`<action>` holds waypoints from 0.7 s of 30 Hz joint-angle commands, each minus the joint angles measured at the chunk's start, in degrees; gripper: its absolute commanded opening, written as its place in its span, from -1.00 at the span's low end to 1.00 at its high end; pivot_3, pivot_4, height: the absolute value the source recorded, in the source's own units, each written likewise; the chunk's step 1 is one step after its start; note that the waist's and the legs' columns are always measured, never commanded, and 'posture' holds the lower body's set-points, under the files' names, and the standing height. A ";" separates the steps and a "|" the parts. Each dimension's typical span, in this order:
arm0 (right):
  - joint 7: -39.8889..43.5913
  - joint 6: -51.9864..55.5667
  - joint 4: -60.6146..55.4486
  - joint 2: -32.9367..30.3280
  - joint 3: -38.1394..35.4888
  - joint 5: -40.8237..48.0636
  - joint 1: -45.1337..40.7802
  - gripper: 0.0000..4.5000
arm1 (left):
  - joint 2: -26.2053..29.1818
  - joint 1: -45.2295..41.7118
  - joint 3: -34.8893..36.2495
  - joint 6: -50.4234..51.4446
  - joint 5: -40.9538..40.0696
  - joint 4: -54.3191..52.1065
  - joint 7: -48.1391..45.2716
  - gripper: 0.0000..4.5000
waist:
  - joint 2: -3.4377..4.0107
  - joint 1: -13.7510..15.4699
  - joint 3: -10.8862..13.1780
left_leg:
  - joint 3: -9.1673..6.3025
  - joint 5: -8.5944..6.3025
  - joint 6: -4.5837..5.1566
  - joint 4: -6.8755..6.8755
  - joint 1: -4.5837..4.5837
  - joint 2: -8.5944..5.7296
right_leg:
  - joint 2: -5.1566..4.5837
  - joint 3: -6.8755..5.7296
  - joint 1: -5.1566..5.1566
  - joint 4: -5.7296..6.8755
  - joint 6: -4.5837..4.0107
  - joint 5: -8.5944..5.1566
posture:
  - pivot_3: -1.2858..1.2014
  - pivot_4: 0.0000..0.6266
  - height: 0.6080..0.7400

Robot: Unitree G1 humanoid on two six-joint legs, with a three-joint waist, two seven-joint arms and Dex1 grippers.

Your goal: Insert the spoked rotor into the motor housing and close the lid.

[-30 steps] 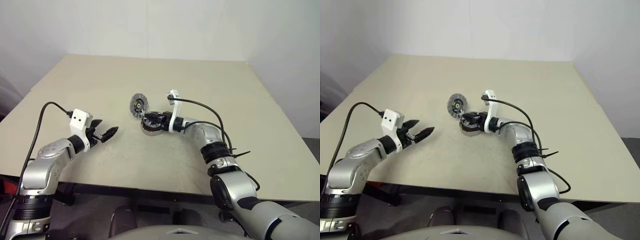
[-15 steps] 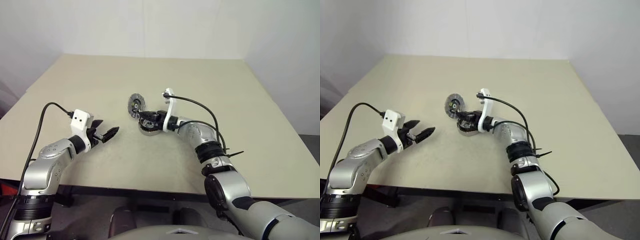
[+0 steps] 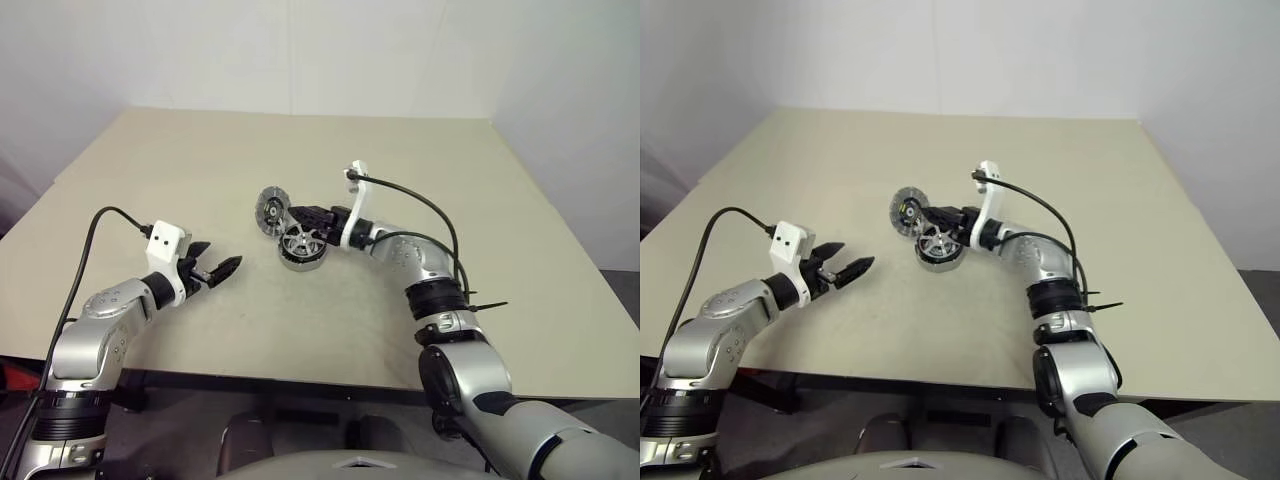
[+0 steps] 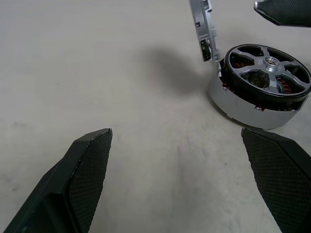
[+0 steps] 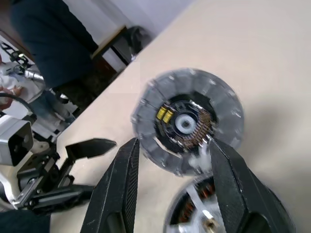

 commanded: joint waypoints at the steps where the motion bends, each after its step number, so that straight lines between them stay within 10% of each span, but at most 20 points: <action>1: 0.07 7.49 -2.10 -4.10 -2.39 2.95 -1.81 0.14 | 0.09 -0.40 0.66 -0.84 -0.02 -1.35 -0.03 1.00 | 0.00 0.09 0.00 | 0.00 0.00 0.00 0.00 -0.01 -0.01 | 0.00 0.00 0.00 0.00 0.00 0.00 | 0.03 -1.00 1.00; 21: 0.85 22.76 -4.17 -5.92 -0.04 4.52 0.06 0.14 | -0.01 1.27 0.90 -0.65 -0.11 -2.65 0.03 1.00 | 0.02 0.35 0.01 | 0.01 0.00 0.00 0.01 -0.07 0.01 | 0.01 0.01 -0.01 0.02 0.00 0.00 | 0.03 -1.00 1.00</action>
